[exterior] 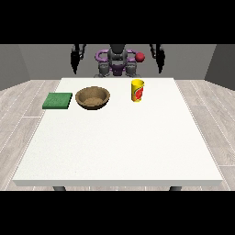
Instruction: Pick the cup and pour the ball into the bowl, then pick the bowl and place it on the pad
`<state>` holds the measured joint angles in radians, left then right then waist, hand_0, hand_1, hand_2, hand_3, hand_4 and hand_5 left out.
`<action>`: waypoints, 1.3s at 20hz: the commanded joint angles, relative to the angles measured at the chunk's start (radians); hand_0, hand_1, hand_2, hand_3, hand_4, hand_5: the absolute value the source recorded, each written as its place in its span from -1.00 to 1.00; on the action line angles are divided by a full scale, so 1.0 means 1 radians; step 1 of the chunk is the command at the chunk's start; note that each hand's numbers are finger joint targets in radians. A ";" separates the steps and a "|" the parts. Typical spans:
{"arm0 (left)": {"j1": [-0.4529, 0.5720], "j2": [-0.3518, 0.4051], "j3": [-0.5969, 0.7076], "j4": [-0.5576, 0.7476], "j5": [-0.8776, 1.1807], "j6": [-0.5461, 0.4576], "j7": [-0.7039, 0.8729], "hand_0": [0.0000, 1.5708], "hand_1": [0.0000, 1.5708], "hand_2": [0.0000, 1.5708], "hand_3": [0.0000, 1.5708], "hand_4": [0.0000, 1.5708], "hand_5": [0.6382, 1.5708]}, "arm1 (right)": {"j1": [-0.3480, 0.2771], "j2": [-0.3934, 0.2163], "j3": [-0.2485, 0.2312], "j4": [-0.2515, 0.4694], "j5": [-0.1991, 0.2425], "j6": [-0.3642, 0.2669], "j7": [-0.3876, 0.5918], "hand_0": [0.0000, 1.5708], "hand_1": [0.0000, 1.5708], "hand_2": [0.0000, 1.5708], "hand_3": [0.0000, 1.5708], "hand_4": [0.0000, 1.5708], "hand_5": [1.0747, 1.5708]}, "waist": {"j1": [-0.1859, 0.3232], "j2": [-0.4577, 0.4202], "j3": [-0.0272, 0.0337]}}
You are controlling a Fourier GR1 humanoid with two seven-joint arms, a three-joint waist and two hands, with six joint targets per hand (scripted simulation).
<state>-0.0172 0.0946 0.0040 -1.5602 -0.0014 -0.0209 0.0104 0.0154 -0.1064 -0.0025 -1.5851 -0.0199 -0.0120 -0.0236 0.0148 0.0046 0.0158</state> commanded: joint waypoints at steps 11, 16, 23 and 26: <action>-0.134 0.032 0.152 -0.177 0.180 0.017 0.195 -1.00 -1.00 -1.00 -1.00 -1.00 0.96 | -0.002 -0.160 -0.174 -0.113 -0.237 0.189 0.129 -1.00 -1.00 -1.00 -1.00 -1.00 1.00 | -0.048 -0.150 -0.0157; -0.066 0.003 0.119 -0.156 0.130 -0.010 0.023 -1.00 -1.00 -1.00 -1.00 -1.00 0.95 | -0.004 -0.146 -0.221 -0.086 -0.234 0.208 0.032 -1.00 -1.00 -1.00 -1.00 -1.00 0.99 | -0.037 -0.059 -0.0158; -0.134 0.001 0.143 -0.028 0.111 -0.023 -0.150 -1.00 -1.00 -1.00 -1.00 -1.00 0.91 | -0.065 -0.103 -0.203 -0.002 -0.185 0.204 -0.090 -1.00 -1.00 -1.00 -1.00 -1.00 1.00 | -0.038 0.080 -0.0157; -0.156 -0.017 0.151 0.091 0.081 -0.010 -0.281 -1.00 -1.00 -1.00 -1.00 -1.00 0.90 | -0.080 -0.101 -0.188 -0.018 -0.195 0.224 -0.086 -1.00 -1.00 -1.00 -1.00 -1.00 1.00 | -0.082 0.111 -0.0160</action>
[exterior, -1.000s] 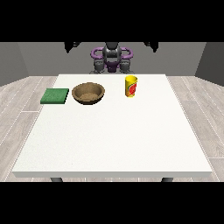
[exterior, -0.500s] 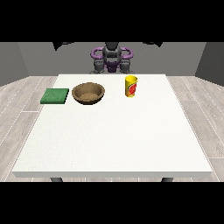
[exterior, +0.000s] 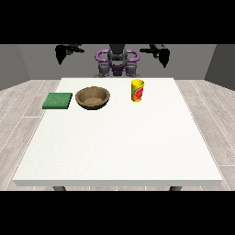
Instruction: Pick the cup and pour the ball into the bowl, then pick the bowl and place it on the pad
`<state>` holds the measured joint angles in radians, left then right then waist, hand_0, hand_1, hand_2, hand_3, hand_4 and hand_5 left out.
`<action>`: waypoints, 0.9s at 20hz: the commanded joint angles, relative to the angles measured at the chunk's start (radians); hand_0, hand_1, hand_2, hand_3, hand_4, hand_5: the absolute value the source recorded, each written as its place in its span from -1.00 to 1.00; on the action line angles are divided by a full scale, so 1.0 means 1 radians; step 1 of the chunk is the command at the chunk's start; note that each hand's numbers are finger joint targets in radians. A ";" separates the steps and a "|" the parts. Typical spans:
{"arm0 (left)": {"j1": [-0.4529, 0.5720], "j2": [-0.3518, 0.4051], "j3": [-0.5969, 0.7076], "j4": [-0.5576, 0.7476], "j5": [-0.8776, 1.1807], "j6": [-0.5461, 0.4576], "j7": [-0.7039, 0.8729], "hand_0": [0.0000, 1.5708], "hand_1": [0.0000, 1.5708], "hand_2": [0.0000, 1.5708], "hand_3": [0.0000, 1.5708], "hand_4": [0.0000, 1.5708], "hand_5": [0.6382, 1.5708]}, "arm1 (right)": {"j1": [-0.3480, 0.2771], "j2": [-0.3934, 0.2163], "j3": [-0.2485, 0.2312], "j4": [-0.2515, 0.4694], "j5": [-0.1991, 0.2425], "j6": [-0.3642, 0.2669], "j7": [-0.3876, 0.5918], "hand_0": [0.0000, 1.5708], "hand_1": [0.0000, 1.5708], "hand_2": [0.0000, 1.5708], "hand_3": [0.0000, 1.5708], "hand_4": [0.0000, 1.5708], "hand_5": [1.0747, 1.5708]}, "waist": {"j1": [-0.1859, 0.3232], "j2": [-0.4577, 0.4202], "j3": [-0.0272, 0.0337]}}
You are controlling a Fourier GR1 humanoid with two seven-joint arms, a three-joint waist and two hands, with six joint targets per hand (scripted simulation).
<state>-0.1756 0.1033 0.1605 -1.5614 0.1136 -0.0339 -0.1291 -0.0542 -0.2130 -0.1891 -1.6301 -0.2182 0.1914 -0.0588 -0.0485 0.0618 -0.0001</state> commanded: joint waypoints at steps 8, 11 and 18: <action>-0.046 -0.101 -0.023 0.364 -0.090 0.114 -0.418 -1.00 -1.00 -1.00 -1.00 -1.00 0.89 | -0.070 -0.061 -0.031 0.033 -0.021 0.094 -0.069 -1.00 -1.00 -1.00 -1.00 -1.00 1.00 | -0.087 0.130 -0.0005; -0.080 -0.102 -0.036 0.454 -0.095 0.117 -0.477 -1.00 -1.00 -1.00 -1.00 -1.00 0.91 | -0.057 -0.038 -0.044 0.141 0.016 0.102 -0.197 -1.00 -1.00 -1.00 -1.00 -1.00 1.00 | -0.056 0.129 0.0000; -0.187 -0.082 0.058 0.705 -0.092 0.152 -0.640 -1.00 -1.00 -1.00 -1.00 -1.00 0.89 | -0.021 -0.017 -0.024 0.150 0.035 0.130 -0.259 -1.00 -1.00 -1.00 -1.00 -1.00 1.00 | -0.106 0.176 -0.0004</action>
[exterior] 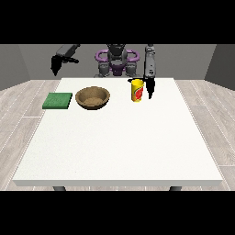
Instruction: Pick the cup and pour the ball into the bowl, then pick the bowl and place it on the pad
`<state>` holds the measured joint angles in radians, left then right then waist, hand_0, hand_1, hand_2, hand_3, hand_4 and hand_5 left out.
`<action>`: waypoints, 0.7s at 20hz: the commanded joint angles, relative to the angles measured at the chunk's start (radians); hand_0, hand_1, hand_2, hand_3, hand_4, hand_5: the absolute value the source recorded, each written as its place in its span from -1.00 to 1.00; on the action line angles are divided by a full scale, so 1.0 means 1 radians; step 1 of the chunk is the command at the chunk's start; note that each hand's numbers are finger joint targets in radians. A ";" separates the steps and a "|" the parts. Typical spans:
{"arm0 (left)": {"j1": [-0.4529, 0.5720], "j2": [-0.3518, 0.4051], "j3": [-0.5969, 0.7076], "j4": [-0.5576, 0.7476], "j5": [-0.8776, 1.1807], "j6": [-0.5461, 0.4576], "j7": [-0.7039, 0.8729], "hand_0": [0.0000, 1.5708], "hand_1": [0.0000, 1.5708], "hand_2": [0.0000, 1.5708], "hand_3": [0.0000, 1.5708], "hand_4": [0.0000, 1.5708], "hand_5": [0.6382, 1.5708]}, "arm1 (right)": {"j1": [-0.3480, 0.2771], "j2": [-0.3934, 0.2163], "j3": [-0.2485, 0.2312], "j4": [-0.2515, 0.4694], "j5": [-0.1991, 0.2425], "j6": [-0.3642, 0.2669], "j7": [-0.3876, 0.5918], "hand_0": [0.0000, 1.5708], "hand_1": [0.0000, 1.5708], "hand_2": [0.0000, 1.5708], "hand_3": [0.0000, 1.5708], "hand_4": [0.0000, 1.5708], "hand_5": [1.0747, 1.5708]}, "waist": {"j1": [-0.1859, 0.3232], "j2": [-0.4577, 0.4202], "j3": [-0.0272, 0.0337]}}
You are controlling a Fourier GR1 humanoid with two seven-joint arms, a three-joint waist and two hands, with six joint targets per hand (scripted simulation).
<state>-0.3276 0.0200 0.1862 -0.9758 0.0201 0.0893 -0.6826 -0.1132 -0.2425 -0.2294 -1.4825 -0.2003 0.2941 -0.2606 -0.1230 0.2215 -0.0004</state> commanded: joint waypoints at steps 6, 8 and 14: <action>-0.147 0.008 0.053 0.286 0.007 0.053 -0.168 -1.00 -1.00 -1.00 -1.00 -1.00 0.89 | -0.040 -0.037 -0.028 0.040 -0.031 0.049 0.008 -1.00 -1.00 -1.00 -1.00 -1.00 1.00 | -0.024 0.015 0.0000; -0.147 0.053 0.068 0.348 0.025 -0.006 -0.179 -1.00 -1.00 -1.00 -1.00 -1.00 0.90 | -0.002 0.030 0.027 0.015 0.026 0.001 -0.016 -1.00 -1.00 -1.00 -1.00 -1.00 1.00 | -0.018 0.007 -0.0001; -0.171 0.035 0.020 0.383 -0.083 0.190 -0.229 0.30 0.30 0.40 0.13 0.87 -0.71 | -0.042 -0.027 0.000 0.021 -0.005 0.047 0.006 -1.00 -1.00 -1.00 -1.00 -1.00 1.00 | -0.081 0.028 0.0002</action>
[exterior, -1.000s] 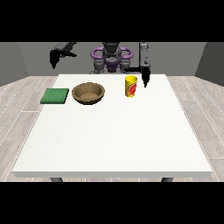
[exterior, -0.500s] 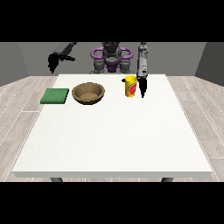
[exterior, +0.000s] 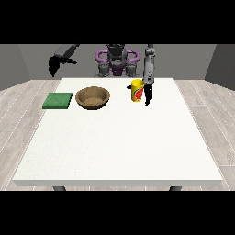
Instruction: Pick the cup and pour the ball into the bowl, then pick the bowl and place it on the pad
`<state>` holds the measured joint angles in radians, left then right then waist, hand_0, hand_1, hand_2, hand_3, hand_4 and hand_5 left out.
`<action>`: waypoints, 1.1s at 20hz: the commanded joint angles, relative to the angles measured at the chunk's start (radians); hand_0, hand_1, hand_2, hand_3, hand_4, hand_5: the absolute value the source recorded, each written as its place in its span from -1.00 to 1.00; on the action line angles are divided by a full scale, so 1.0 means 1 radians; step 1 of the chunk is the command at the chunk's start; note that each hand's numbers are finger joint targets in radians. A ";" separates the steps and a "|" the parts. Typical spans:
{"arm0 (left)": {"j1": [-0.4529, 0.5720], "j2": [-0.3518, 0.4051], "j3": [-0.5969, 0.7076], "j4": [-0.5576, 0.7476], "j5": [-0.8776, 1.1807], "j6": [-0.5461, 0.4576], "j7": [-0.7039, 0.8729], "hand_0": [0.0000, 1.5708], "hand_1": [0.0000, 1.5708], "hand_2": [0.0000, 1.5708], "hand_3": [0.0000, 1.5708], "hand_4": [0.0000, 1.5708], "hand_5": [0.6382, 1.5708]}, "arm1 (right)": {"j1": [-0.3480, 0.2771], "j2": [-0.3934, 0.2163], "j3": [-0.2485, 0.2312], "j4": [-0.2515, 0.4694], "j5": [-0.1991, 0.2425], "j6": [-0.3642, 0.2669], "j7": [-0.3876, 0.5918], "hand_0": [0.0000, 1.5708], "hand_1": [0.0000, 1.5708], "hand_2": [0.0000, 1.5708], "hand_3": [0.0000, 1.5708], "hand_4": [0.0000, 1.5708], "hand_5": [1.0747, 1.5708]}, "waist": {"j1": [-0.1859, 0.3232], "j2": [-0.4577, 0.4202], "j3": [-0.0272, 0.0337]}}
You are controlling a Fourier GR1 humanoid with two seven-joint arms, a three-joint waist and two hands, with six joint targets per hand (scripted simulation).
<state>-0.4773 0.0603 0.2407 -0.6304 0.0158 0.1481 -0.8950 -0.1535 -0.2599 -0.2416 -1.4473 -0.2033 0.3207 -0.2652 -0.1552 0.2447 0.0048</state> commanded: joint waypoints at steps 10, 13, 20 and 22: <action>-0.022 0.007 -0.084 0.029 -0.174 0.253 0.011 0.68 0.68 1.00 1.00 0.90 0.33 | -0.049 -0.080 -0.075 0.095 -0.037 0.048 -0.007 -1.00 -1.00 -1.00 -1.00 -1.00 1.00 | -0.002 -0.013 -0.0048; -0.007 0.070 -0.170 -0.011 -0.290 0.317 0.217 0.72 0.72 1.00 1.00 0.98 0.43 | 0.030 -0.067 -0.055 0.167 -0.010 0.058 0.019 -1.00 -1.00 -1.00 -1.00 -1.00 1.00 | 0.033 -0.194 -0.0022; -0.204 0.303 -0.236 0.019 -0.466 0.318 0.535 0.86 0.86 1.00 1.00 1.00 0.38 | 0.021 -0.034 -0.041 0.205 -0.010 0.040 0.040 -1.00 -1.00 -1.00 -1.00 -1.00 0.99 | 0.037 -0.239 -0.0026; -0.226 0.288 -0.283 0.006 -0.519 0.311 0.597 0.88 0.88 1.00 1.00 1.00 0.37 | 0.031 -0.081 -0.078 0.274 0.000 0.071 -0.025 -1.00 -1.00 -1.00 -1.00 -1.00 0.99 | 0.061 -0.226 -0.0027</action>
<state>-0.6399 0.3201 0.0195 -0.6191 -0.4128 0.4538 -0.4342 -0.1429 -0.3281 -0.3029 -1.2484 -0.2205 0.3711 -0.2264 -0.1130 0.0222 0.0032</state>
